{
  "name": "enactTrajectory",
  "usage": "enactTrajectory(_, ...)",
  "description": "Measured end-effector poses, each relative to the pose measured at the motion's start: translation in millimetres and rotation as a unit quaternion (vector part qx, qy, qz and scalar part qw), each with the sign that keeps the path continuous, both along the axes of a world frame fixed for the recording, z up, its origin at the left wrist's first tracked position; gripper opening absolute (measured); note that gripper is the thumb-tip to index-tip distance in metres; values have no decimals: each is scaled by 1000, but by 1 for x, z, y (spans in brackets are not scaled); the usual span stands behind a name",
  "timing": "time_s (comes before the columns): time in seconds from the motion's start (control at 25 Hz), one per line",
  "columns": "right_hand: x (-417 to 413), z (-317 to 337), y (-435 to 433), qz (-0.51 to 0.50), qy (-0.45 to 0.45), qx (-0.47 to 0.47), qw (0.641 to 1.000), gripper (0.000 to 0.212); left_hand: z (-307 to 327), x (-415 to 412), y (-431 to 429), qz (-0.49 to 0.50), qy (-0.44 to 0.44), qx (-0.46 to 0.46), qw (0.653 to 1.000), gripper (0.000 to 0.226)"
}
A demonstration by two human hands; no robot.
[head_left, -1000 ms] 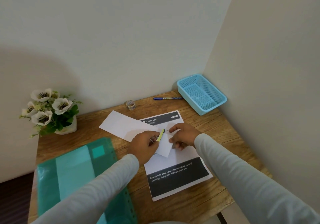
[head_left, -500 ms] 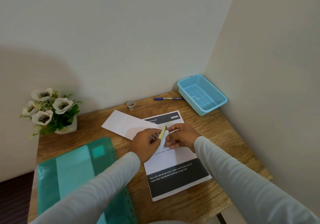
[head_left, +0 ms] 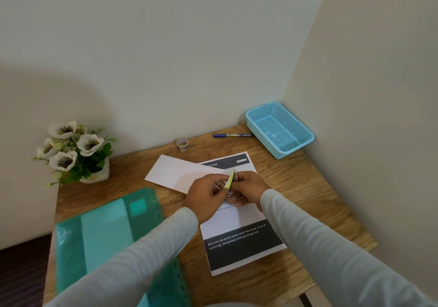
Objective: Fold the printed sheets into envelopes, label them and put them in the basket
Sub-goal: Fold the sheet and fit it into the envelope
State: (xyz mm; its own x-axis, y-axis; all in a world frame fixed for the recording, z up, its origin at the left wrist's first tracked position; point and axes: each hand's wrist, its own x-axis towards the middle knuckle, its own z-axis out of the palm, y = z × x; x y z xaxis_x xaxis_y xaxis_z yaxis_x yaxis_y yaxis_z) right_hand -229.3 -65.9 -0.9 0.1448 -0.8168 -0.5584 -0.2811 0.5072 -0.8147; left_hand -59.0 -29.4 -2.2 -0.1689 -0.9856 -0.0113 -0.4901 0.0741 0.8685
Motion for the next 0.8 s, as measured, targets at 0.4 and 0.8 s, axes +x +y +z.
enactTrajectory(0.4,7,83,-22,16,-48,-230,972,14,69,45,-43,-3,-127,-177,976,53)
enactTrajectory(0.8,9,149,-28,6,-97,-369,924,32,142,57,-70,46,217,-93,971,13)
